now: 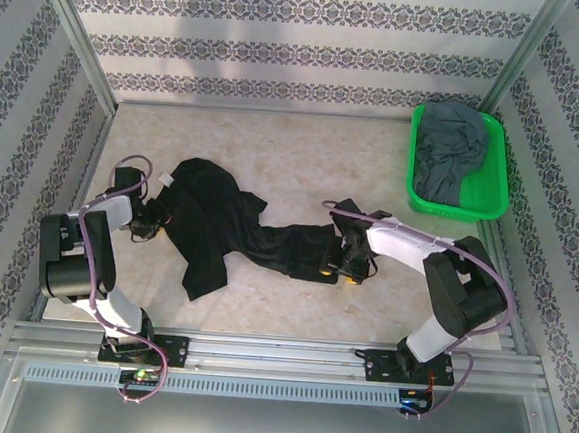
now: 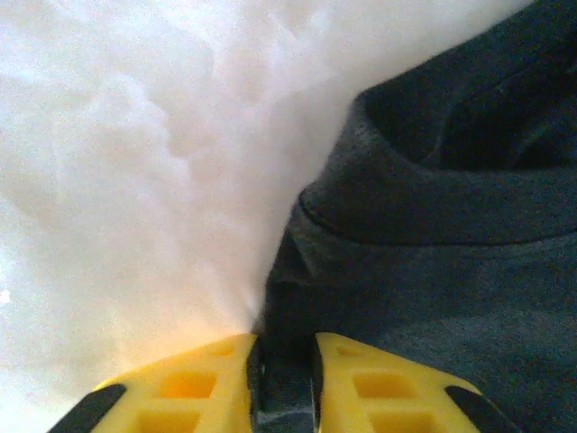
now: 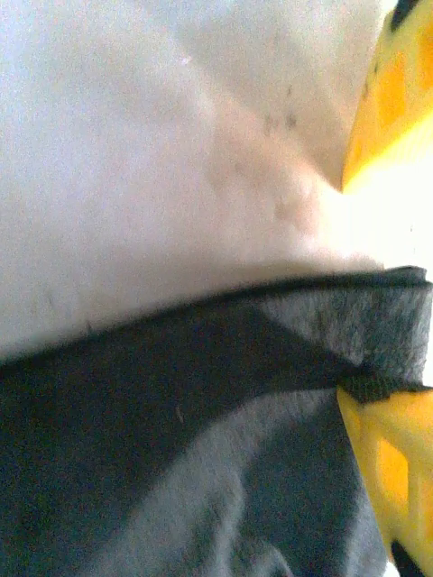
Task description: Fold and stack the t-shirts
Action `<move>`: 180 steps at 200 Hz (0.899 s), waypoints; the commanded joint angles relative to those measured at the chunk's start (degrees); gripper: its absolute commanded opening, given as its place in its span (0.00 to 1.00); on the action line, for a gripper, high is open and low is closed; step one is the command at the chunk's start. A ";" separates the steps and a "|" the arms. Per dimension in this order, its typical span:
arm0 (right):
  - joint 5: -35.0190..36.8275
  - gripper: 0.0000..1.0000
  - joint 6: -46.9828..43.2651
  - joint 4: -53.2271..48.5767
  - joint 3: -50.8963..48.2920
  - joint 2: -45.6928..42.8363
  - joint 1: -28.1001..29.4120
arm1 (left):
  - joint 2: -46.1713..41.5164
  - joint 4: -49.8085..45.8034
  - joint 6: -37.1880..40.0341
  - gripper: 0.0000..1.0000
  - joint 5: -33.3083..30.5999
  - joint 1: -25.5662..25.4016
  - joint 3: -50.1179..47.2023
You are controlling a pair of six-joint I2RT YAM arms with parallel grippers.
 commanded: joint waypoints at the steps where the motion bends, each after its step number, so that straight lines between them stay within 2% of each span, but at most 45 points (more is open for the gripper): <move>1: 1.17 0.33 0.49 5.87 1.96 5.62 -0.41 | 2.79 2.65 1.45 0.08 1.94 -0.50 1.00; 9: 2.57 0.22 0.42 5.27 2.95 6.17 -0.99 | 2.37 1.61 2.06 0.00 0.63 -0.50 1.59; 35: 5.25 0.00 0.12 4.29 4.81 6.99 -4.60 | -0.30 -2.39 4.29 0.00 -3.51 0.15 3.58; 76: 6.25 0.00 -3.73 0.91 9.91 7.78 -10.32 | -4.62 -7.17 7.18 0.00 -7.41 0.37 6.19; 100: 4.67 0.00 -5.97 -0.68 12.82 8.71 -11.95 | -6.15 -7.26 7.00 0.00 -6.16 0.35 5.28; 117: 3.97 0.00 -7.13 -2.40 14.70 9.52 -12.40 | -7.07 -9.14 6.97 0.25 -5.26 0.30 4.60; 147: 5.43 0.31 -7.73 -3.84 14.49 7.35 -12.81 | -11.07 -9.83 6.43 0.40 -2.76 0.03 0.47; 164: 5.78 0.37 -7.90 -4.07 13.59 5.65 -12.90 | -13.00 -10.36 6.39 0.46 -1.80 -0.69 -1.69; 180: 5.49 0.39 -8.08 -4.20 12.39 4.03 -12.90 | -13.46 -10.78 5.91 0.47 -0.46 -1.32 -3.19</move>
